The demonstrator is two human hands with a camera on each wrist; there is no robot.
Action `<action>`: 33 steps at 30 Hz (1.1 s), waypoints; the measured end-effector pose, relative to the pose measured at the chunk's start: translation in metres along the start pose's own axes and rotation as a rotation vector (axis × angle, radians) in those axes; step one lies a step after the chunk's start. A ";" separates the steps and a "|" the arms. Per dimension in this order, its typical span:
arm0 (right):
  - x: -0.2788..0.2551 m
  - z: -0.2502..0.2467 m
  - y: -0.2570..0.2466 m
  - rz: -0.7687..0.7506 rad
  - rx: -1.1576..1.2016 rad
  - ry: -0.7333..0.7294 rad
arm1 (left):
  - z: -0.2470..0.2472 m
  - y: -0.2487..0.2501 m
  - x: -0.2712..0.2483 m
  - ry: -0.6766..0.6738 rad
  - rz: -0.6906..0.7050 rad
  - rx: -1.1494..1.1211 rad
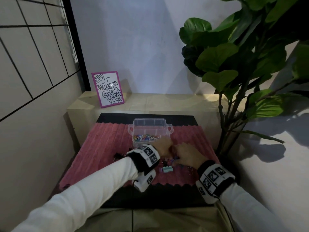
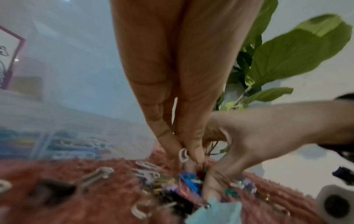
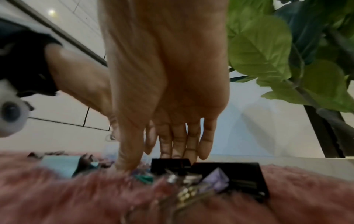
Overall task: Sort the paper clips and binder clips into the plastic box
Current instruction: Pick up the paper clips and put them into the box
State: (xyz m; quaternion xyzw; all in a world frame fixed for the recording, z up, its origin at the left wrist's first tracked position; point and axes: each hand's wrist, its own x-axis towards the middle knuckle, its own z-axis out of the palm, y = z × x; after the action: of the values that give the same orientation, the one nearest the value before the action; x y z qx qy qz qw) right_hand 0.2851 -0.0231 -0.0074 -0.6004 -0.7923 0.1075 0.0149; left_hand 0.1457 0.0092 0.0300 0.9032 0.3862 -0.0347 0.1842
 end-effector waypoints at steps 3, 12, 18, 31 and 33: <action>-0.001 0.000 0.005 0.035 0.161 0.047 | 0.014 0.005 0.015 -0.102 -0.072 0.109; -0.009 -0.012 0.017 0.168 0.760 0.318 | 0.018 -0.007 0.016 -0.014 0.010 -0.085; -0.006 -0.018 0.016 0.229 1.390 0.467 | 0.002 -0.031 -0.004 0.063 0.006 -0.578; 0.057 -0.044 -0.016 0.200 1.261 0.102 | -0.062 -0.106 -0.012 0.367 -0.142 -0.323; 0.069 -0.049 -0.022 0.218 1.033 0.045 | -0.056 -0.109 -0.011 0.271 -0.169 -0.208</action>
State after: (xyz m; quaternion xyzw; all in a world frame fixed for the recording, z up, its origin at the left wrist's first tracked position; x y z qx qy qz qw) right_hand 0.2521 0.0446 0.0370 -0.5961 -0.5684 0.4718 0.3146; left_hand 0.0566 0.0910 0.0510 0.8401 0.4835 0.1118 0.2191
